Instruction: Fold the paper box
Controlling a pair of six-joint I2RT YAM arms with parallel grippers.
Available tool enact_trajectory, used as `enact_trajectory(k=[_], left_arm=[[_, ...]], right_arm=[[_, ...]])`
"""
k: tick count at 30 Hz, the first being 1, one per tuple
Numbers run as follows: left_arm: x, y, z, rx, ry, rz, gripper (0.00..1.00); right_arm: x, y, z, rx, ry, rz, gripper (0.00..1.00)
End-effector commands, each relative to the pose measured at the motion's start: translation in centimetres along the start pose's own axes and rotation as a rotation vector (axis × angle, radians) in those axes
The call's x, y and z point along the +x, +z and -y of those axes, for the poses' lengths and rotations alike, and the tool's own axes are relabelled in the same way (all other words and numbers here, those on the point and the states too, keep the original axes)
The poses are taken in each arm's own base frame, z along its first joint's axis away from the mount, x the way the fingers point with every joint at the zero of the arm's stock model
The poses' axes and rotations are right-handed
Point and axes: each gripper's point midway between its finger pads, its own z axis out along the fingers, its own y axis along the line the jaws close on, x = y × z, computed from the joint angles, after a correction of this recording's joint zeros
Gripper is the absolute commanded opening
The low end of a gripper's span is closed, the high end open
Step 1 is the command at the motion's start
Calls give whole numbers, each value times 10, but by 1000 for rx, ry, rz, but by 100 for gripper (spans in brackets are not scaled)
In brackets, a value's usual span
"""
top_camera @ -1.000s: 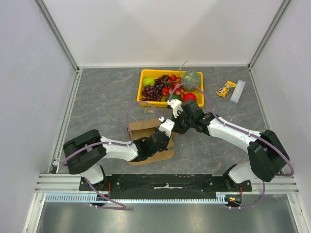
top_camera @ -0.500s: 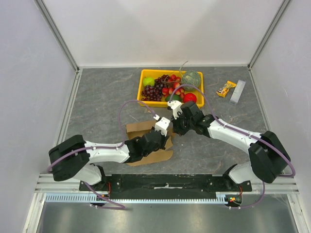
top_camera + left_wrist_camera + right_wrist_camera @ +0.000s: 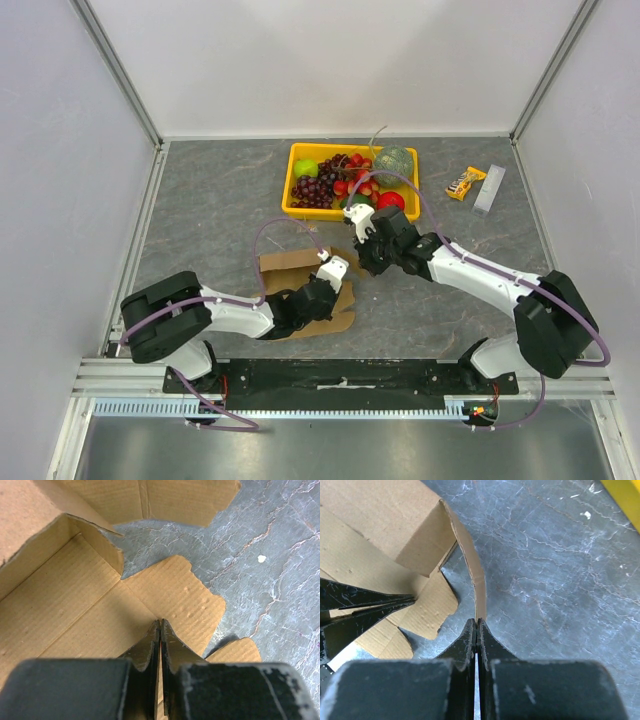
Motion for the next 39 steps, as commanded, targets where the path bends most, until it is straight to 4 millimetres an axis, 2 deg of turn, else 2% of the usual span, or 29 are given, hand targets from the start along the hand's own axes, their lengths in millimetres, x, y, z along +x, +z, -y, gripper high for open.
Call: enact_trajectory(k=[1, 8, 21, 39], left_arm=[[-4, 2, 0, -21, -30, 20, 8], [12, 11, 1, -19, -35, -17, 7], [1, 36, 18, -6, -49, -14, 6], [-7, 41, 24, -6, -63, -5, 5]], right_arm=[[-27, -10, 5, 39, -40, 58, 0], [-34, -9, -7, -27, -12, 66, 0], [-29, -11, -15, -65, 25, 47, 0], [7, -8, -23, -53, 62, 70, 0]])
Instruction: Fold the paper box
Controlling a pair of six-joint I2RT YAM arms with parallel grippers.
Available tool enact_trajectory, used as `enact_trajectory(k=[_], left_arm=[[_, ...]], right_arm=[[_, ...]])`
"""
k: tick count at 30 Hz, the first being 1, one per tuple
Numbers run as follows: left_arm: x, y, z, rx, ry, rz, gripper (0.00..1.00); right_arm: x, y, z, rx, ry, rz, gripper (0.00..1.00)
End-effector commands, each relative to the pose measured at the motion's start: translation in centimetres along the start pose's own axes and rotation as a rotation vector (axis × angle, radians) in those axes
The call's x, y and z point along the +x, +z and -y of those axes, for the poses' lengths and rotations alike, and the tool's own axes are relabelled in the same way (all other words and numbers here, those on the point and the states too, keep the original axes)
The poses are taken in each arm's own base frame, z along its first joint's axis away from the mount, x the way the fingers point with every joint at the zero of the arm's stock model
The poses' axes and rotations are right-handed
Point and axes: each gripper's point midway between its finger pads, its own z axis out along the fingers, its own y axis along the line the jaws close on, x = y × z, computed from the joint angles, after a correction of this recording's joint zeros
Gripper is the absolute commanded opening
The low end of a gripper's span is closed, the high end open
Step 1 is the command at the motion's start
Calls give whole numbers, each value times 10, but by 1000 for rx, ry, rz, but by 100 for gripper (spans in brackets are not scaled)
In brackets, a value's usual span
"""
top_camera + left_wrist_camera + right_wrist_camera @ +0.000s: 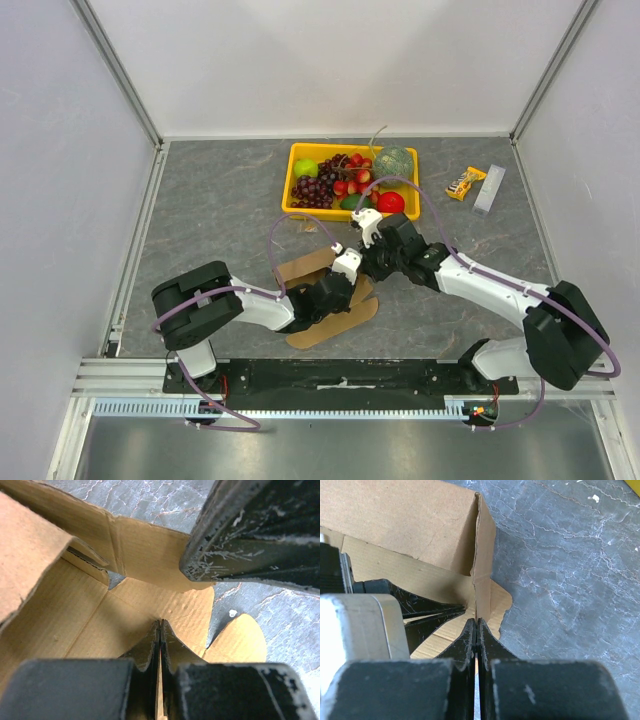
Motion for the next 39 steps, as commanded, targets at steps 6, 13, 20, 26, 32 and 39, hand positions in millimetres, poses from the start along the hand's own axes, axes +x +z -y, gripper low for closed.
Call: enact_trajectory(k=[6, 13, 20, 26, 32, 39], left_arm=[[5, -2, 2, -4, -1, -50, 5], [-23, -30, 30, 170, 28, -28, 6], [-40, -59, 38, 254, 37, -2, 7], [-79, -93, 38, 294, 25, 99, 10], [-90, -106, 27, 260, 51, 126, 15], [-80, -110, 22, 258, 24, 122, 13]], right_arm=[[2, 0, -16, -28, -16, 25, 0], [4, 2, -14, -14, -32, 18, 0], [6, 3, -15, -15, -35, 18, 0], [8, 4, -16, -16, -35, 13, 0], [7, 3, -17, -14, -39, 20, 0], [-10, -4, -10, 31, -55, 65, 0]])
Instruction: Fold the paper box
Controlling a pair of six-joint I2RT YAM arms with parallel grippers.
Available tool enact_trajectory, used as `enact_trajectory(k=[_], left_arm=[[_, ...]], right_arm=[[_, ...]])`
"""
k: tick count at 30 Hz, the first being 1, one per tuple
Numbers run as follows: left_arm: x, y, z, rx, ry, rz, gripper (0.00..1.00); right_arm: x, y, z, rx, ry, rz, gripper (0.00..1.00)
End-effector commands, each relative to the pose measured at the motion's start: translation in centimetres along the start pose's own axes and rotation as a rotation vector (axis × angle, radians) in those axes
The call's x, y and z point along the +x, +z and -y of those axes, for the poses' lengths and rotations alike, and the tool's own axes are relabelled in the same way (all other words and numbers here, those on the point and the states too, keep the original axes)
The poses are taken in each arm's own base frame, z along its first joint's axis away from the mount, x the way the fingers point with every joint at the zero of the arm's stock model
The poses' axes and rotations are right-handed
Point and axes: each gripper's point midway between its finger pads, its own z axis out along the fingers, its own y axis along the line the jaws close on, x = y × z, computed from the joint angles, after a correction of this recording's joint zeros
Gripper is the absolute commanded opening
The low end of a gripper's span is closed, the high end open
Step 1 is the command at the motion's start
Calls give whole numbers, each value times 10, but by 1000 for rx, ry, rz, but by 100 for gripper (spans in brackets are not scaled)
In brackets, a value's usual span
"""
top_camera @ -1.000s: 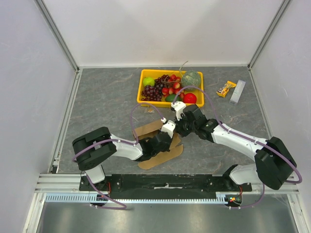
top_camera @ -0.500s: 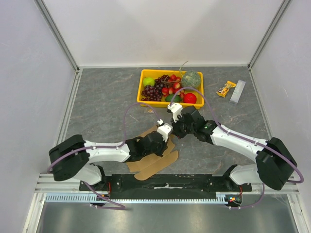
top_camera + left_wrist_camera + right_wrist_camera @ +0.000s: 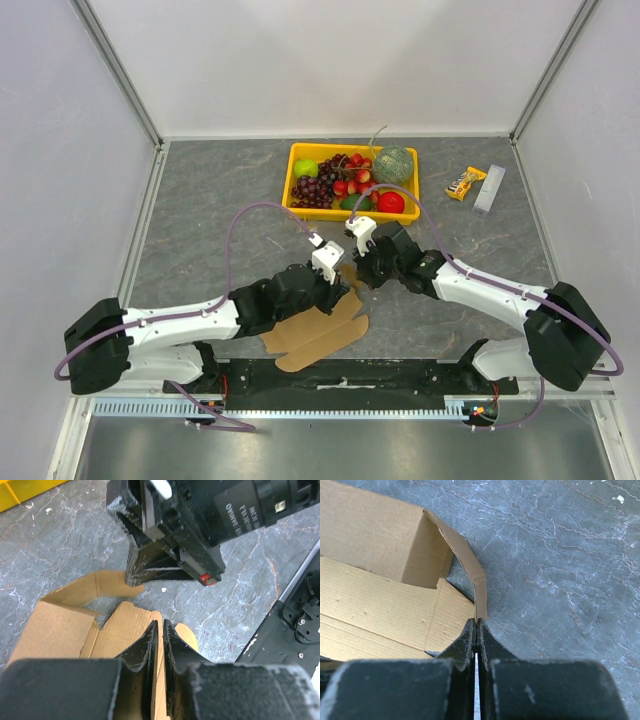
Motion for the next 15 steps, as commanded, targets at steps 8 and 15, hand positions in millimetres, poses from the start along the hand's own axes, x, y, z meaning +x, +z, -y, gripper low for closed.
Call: enact_trajectory(k=[8, 15], left_arm=[[11, -7, -1, 6, -6, -15, 12], [-4, -26, 1, 29, -7, 26, 12]], right_arm=[[-43, -11, 16, 107, -57, 97, 0], [-54, -13, 17, 114, -65, 118, 0]])
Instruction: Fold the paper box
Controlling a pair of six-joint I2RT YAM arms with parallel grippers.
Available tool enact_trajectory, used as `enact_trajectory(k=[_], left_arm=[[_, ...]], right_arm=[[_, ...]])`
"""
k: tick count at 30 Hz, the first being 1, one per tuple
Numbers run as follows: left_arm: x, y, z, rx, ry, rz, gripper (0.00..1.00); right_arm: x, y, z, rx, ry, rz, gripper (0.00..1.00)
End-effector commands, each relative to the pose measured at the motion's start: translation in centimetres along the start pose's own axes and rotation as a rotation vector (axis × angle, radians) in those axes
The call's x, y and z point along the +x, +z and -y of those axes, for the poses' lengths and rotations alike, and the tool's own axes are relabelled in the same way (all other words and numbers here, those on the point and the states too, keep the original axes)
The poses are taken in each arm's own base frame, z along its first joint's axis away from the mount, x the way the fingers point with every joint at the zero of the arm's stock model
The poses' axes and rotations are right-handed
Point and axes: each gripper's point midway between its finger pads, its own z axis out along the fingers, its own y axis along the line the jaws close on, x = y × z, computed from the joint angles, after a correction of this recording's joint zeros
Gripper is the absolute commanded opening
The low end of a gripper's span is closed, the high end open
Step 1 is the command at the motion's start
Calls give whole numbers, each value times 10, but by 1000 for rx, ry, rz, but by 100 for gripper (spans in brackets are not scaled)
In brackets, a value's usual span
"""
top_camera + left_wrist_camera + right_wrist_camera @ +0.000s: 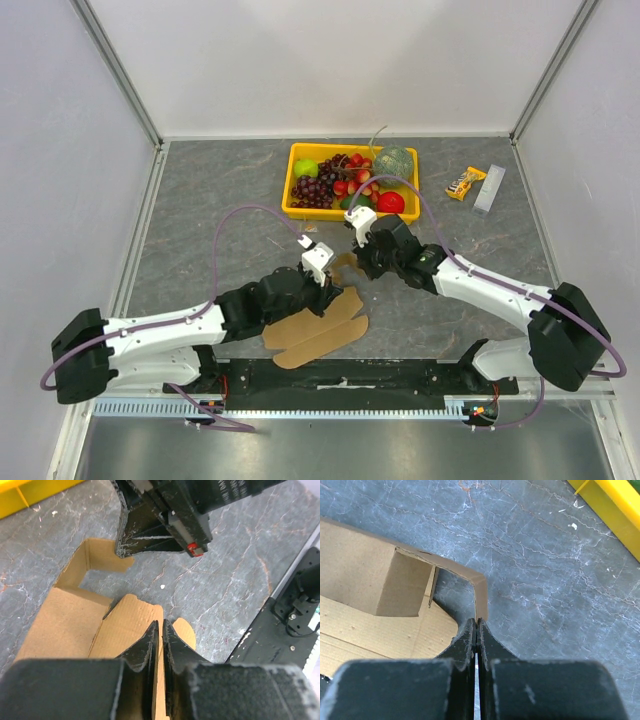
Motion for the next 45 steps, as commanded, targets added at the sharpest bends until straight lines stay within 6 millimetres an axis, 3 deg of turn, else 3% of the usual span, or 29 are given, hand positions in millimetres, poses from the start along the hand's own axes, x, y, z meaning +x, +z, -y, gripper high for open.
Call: enact_trajectory(k=[1, 6, 13, 19, 29, 33, 45], left_arm=[[1, -8, 3, 20, -7, -4, 11], [27, -5, 0, 15, -51, -48, 11], [45, 20, -13, -84, -36, -113, 11], [49, 46, -32, -223, -22, -115, 11], [34, 89, -32, -283, -8, -68, 11], [46, 105, -32, -282, 10, -109, 11], [78, 122, -40, -323, 26, -182, 10]], right_arm=[[-31, -5, 9, 53, -23, 74, 0], [-39, -1, 24, 86, -22, 77, 0], [-48, 9, 52, 117, -17, 64, 0], [-44, 18, 45, 60, -22, 46, 0], [-31, 22, 37, 12, -4, 14, 0], [-30, 23, 34, 1, 1, 11, 0], [-29, 16, 19, -73, 27, -1, 0]])
